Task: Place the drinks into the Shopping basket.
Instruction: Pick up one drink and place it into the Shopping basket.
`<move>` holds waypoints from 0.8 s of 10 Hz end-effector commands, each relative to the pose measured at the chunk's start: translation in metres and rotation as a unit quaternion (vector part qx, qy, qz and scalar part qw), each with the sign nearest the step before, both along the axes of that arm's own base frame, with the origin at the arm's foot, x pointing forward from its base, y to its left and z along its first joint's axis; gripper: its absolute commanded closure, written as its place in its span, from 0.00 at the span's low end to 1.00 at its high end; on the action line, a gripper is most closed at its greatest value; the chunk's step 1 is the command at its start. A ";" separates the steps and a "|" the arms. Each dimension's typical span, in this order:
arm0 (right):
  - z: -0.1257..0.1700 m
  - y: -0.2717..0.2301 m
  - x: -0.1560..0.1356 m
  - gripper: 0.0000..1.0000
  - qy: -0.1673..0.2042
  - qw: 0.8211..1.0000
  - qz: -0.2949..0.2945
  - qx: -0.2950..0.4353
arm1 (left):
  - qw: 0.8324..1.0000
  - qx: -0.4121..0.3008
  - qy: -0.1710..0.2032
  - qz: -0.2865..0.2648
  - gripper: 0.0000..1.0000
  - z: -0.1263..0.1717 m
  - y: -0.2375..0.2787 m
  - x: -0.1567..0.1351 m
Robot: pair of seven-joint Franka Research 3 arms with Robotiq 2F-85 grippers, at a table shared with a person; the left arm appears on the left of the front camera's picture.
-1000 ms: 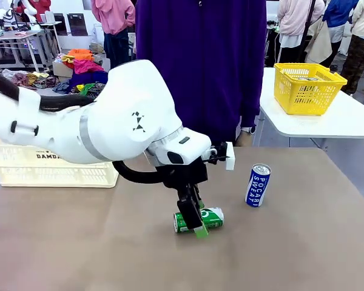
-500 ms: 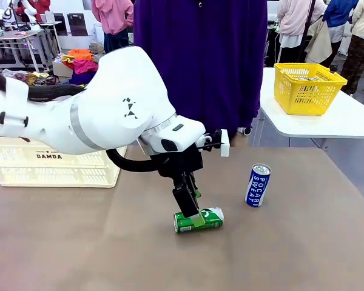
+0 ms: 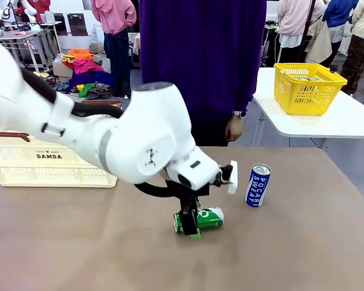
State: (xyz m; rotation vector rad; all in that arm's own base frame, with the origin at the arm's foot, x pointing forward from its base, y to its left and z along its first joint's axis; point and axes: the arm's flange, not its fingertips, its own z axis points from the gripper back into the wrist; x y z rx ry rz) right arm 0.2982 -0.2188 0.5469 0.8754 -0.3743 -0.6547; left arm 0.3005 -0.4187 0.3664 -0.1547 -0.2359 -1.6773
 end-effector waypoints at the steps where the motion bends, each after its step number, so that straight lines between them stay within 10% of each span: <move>1: 0.002 -0.002 0.001 0.00 -0.003 1.000 0.006 0.001 | 0.999 0.018 -0.040 0.031 0.00 -0.009 -0.020 0.008; 8: 0.002 -0.002 0.001 0.00 -0.003 1.000 0.006 0.001 | 0.997 0.053 -0.003 0.056 0.00 -0.062 -0.033 0.022</move>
